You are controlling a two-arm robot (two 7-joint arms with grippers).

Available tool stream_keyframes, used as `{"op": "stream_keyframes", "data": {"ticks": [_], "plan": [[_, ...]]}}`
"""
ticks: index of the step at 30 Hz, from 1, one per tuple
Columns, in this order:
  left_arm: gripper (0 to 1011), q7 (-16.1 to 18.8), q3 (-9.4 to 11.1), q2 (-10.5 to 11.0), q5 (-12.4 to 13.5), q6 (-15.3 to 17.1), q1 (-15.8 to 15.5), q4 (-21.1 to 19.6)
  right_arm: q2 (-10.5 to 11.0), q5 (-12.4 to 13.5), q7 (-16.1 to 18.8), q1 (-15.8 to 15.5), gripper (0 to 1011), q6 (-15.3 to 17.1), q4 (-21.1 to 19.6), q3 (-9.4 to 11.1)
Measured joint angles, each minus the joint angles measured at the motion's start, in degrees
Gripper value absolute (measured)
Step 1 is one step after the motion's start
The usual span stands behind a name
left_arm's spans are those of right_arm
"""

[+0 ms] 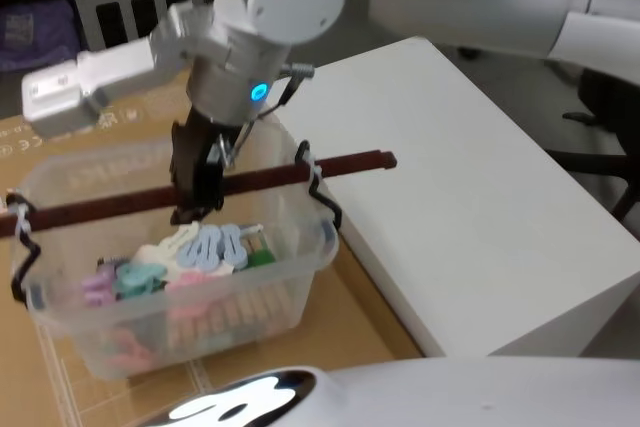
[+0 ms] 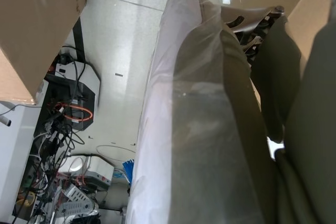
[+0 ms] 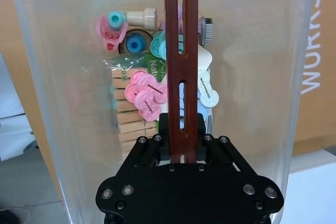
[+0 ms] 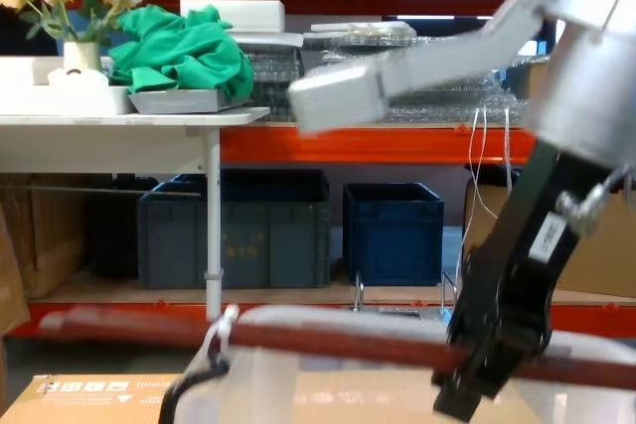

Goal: Use one hand to grasp the basket and place it at the designated location.

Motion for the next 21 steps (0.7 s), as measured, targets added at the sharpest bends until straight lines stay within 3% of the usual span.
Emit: {"op": "stream_keyframes", "data": {"ticks": [9,21], "plan": [[0,0.0,0.0,0.0,0.0,0.0,0.0,0.0,2.2,2.9,2.4,1.8,241,3.6,-0.7,2.5],[0,0.0,0.0,0.0,0.0,0.0,0.0,0.0,8.2,5.8,5.5,4.6,240,10.6,-1.6,7.9]]}}
